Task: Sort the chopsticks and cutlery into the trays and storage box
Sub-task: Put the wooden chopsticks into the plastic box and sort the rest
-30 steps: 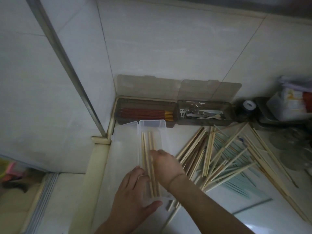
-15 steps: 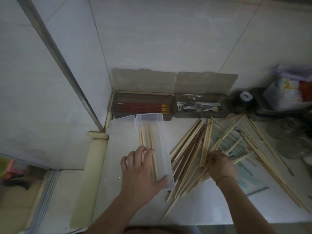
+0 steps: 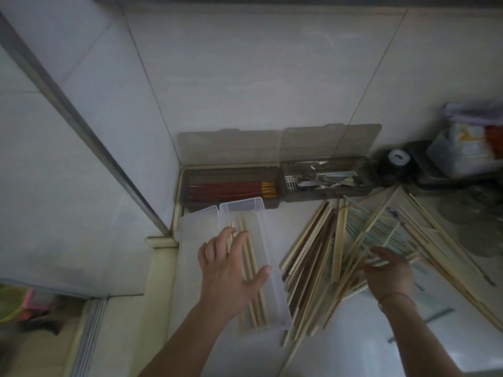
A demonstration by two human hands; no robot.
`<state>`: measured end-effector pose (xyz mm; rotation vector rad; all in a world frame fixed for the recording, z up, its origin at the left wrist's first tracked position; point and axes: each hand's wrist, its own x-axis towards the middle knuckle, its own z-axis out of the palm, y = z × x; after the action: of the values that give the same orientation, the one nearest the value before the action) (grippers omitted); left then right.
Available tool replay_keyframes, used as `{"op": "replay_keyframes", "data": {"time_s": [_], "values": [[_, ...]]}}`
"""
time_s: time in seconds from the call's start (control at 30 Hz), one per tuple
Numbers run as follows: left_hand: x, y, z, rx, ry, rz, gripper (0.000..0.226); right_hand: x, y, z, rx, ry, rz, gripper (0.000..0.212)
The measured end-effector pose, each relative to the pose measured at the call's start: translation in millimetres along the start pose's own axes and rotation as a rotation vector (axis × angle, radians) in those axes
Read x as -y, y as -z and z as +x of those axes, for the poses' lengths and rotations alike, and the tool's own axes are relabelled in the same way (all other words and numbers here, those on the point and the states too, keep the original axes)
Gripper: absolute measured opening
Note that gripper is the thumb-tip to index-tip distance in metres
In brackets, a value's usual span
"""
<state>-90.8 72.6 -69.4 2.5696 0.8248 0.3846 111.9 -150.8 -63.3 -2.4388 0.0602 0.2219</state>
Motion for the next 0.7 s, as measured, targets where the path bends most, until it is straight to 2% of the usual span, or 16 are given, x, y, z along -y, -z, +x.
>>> {"op": "replay_keyframes", "data": {"time_s": [0.1, 0.17, 0.23, 0.33, 0.43, 0.5, 0.6, 0.7], "values": [[11.2, -0.2, -9.7, -0.005, -0.049, -0.067, 0.066, 25.4, 29.1, -29.4, 0.003, 0.057, 0.169, 0.039], [14.6, -1.6, -14.5, -0.014, -0.047, -0.109, 0.064, 46.7, 35.0, -57.1, 0.162, 0.125, 0.326, 0.045], [15.2, -2.7, -16.0, -0.057, -0.047, -0.198, 0.058, 66.0, 23.6, -80.5, 0.354, 0.272, 0.407, 0.056], [11.4, -3.8, -16.3, -0.089, -0.008, -0.324, 0.051, 89.5, -16.3, -104.0, 0.44, 0.604, 0.202, 0.052], [9.4, -7.1, -20.1, -0.089, -0.006, -0.36, 0.05, 97.0, -59.0, -122.1, 0.522, 0.822, 0.044, 0.033], [9.6, -6.5, -21.7, -0.08, -0.005, -0.375, 0.056, 93.3, -84.4, -126.7, 0.658, 0.795, -0.111, 0.032], [9.9, -2.8, -21.0, -0.077, -0.002, -0.399, 0.068, 88.7, -108.8, -127.7, 0.747, 0.711, -0.492, 0.032], [10.7, -1.4, -21.7, -0.088, -0.012, -0.392, 0.069, 83.4, -118.1, -133.0, 0.826, 0.68, -0.575, 0.026]]}}
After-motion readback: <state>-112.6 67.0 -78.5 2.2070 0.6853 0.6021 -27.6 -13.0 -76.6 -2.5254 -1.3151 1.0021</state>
